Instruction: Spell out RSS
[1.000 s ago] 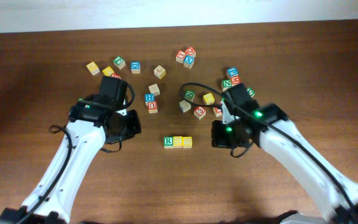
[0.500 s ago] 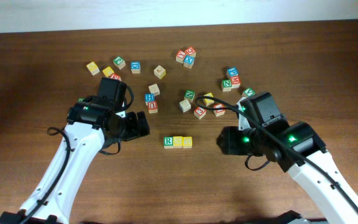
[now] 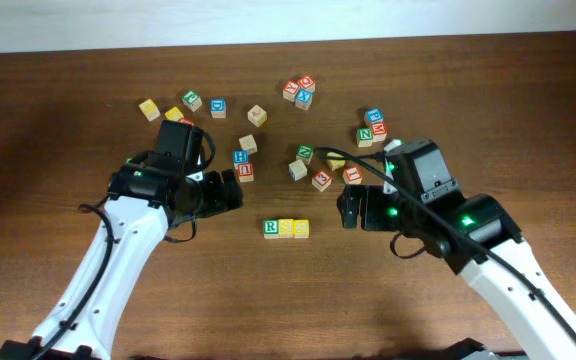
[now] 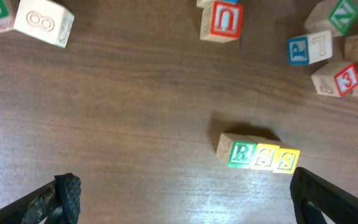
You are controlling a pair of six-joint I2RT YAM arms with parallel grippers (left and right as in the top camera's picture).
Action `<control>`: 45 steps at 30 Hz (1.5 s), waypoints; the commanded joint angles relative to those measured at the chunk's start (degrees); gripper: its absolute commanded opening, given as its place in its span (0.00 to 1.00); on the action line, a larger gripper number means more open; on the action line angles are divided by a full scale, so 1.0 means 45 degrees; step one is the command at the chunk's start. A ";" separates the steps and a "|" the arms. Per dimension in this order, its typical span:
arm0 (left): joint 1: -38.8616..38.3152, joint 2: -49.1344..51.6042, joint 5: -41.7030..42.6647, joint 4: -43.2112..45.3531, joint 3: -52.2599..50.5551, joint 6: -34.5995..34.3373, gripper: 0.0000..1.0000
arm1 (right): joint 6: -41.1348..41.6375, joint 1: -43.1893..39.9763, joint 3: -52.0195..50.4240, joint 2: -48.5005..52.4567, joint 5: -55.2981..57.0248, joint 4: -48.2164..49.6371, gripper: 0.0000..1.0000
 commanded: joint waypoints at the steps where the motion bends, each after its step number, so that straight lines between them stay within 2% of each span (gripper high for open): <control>1: 0.0034 -0.0189 -0.0597 0.0311 -0.0068 0.0015 0.99 | -0.0078 -0.0039 0.0238 0.0612 0.1365 0.0510 0.98; 5: 0.0034 -0.0189 -0.1083 0.1015 -0.0068 0.0015 0.99 | -0.0083 -0.0039 0.0238 0.1734 0.1443 0.1375 0.98; 10: 0.0034 -0.0189 -0.1078 0.1462 -0.0068 0.0015 0.99 | -0.0078 -0.0039 0.0238 0.2492 0.1350 0.1418 0.98; 27: 0.0034 -0.0180 -0.1083 0.1724 -0.0068 -0.0019 0.99 | -0.0029 -0.0010 0.0238 0.2565 -0.0151 0.2118 0.99; 28: 0.0034 -0.0165 -0.1083 0.1666 -0.0068 -0.0019 0.99 | -0.0034 0.0000 0.0238 0.2603 -0.0432 0.2288 0.96; 30: 0.0034 -0.0155 -0.1083 0.1603 -0.0068 -0.0024 0.99 | -0.0034 0.0000 0.0238 0.2744 -0.0690 0.2521 0.81; 32: 0.0034 -0.0155 -0.1122 0.1545 -0.0068 -0.0034 0.99 | -0.0034 0.0010 0.0238 0.3016 -0.0680 0.2667 0.72; 34: 0.0107 -0.0155 -0.1404 0.1336 -0.0068 -0.0491 0.99 | -0.0034 0.0010 0.0238 0.3478 -0.0719 0.2866 0.59; 40: 0.1370 -0.0155 -0.1540 0.0481 -0.0068 -0.0996 0.99 | -0.0039 0.0010 0.0238 0.5217 -0.2686 0.4303 0.08; 41: 0.1535 -0.0155 -0.1511 0.0374 -0.0068 -0.0991 0.99 | -0.0039 0.0015 0.0238 0.5362 -0.2832 0.4483 0.04; 45: 0.2229 -0.0155 -0.1506 -0.0291 -0.0068 -0.0986 0.99 | -0.0034 0.0544 0.0238 0.5892 -0.3007 0.5751 0.04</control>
